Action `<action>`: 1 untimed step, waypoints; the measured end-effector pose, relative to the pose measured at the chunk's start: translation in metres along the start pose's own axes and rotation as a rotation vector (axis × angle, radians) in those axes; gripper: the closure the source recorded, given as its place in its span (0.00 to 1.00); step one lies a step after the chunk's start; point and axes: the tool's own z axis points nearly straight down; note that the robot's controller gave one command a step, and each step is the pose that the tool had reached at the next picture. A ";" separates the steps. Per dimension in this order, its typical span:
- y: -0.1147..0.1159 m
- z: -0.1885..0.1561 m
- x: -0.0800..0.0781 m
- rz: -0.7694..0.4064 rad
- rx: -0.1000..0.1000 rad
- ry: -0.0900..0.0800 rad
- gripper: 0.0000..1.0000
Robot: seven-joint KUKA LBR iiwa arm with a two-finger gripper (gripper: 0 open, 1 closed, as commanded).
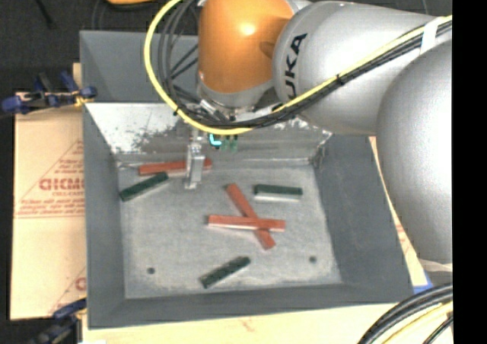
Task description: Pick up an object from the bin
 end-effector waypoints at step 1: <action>-0.001 -0.005 -0.002 0.002 -0.001 -0.008 0.00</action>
Offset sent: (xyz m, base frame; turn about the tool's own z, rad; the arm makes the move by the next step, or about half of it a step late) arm 0.0105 0.0133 -0.1412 -0.3503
